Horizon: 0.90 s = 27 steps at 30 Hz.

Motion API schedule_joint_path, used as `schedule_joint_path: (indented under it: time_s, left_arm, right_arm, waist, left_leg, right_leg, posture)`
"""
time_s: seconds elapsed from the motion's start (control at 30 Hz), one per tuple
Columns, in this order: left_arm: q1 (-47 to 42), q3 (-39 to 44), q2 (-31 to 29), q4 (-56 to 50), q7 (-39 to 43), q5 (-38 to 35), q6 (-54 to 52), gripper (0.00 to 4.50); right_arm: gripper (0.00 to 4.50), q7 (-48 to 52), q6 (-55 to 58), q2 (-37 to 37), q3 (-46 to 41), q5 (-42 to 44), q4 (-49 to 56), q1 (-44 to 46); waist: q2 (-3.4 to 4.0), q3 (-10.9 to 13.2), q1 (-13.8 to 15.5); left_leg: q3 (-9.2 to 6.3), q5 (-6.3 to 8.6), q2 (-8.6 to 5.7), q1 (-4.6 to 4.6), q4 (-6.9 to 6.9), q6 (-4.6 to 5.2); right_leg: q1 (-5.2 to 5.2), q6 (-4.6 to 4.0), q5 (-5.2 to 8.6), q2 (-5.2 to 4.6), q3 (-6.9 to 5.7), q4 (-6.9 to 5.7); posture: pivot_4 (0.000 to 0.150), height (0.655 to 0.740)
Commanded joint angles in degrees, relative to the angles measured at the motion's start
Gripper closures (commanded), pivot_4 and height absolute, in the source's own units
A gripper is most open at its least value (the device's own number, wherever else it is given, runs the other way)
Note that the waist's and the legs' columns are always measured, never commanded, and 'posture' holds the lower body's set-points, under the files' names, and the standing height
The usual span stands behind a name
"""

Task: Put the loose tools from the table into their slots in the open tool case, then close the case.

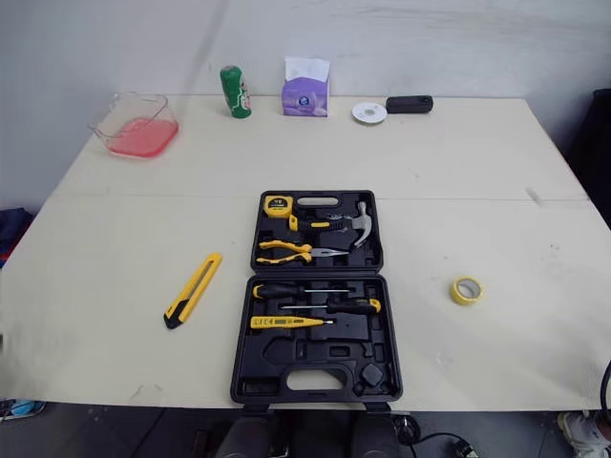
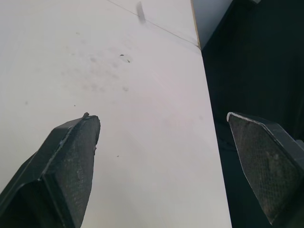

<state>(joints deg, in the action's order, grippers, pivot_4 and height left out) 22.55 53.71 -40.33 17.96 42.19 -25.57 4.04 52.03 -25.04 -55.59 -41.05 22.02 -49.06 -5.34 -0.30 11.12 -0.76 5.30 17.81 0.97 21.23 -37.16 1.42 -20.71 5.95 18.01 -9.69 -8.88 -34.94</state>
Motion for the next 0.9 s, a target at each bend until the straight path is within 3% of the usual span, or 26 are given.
schedule_joint_path:
  time_s: [0.03,0.17,0.4,0.57,0.7,0.9]
  left_arm:
    - [0.86,-0.57,-0.44,-6.61,1.44,-2.09,-1.14,0.07]
    - [2.02,-3.34,1.29,-16.10,1.65,-3.54,-4.74,0.07]
    - [4.00,-9.22,3.00,-34.22,-1.15,-5.90,-15.73,0.07]
    - [3.86,-14.35,-0.96,-48.51,-6.75,-10.19,-33.41,0.07]
    - [0.36,-16.18,-3.10,-53.52,-12.17,-14.41,-44.69,0.07]
    - [-12.49,-22.06,-5.68,-57.21,-25.74,-20.19,-66.97,0.07]
  right_arm:
    - [0.00,6.13,-2.55,1.24,0.05,3.04,4.76,-0.45]
    - [0.00,14.98,2.20,4.42,1.48,9.53,15.51,0.05]
    - [0.00,15.84,15.38,6.96,4.05,16.24,34.07,-0.33]
    - [0.00,17.77,23.26,8.61,7.68,21.45,47.25,-0.14]
    - [0.00,21.08,21.33,10.31,10.05,21.60,50.65,3.19]
    - [0.00,24.24,24.09,11.62,15.08,22.83,58.51,4.37]
  waist:
    - [0.00,0.00,0.04]
    - [0.14,0.09,0.22]
    - [0.26,0.20,0.66]
    - [0.21,0.24,1.28]
    - [0.25,0.27,1.78]
    - [0.26,0.29,2.35]
  left_leg:
    - [0.01,0.02,0.02,0.01,0.03,-0.02]
    - [0.04,0.06,0.14,0.01,0.05,-0.09]
    - [0.14,0.08,0.17,0.03,0.04,-0.12]
    - [0.08,0.09,0.17,0.09,0.01,-0.11]
    - [0.08,0.08,0.14,0.08,-0.02,-0.07]
    - [0.07,-0.28,0.18,0.11,0.00,-0.10]
  right_leg:
    - [-0.01,0.00,0.00,0.02,0.02,0.04]
    - [0.01,-0.02,-0.01,0.18,0.05,0.14]
    - [-0.03,-0.02,-0.01,0.26,0.12,0.14]
    - [-0.01,-0.02,-0.01,0.28,0.08,0.20]
    - [0.00,0.00,-0.05,0.28,0.14,0.18]
    - [-0.03,-0.03,-0.03,0.45,0.15,0.17]
  posture:
    - [0.150,0.7400]
    - [0.150,0.7400]
    - [0.150,0.7400]
    - [0.150,0.7400]
    - [0.150,0.7400]
    - [0.150,0.7400]
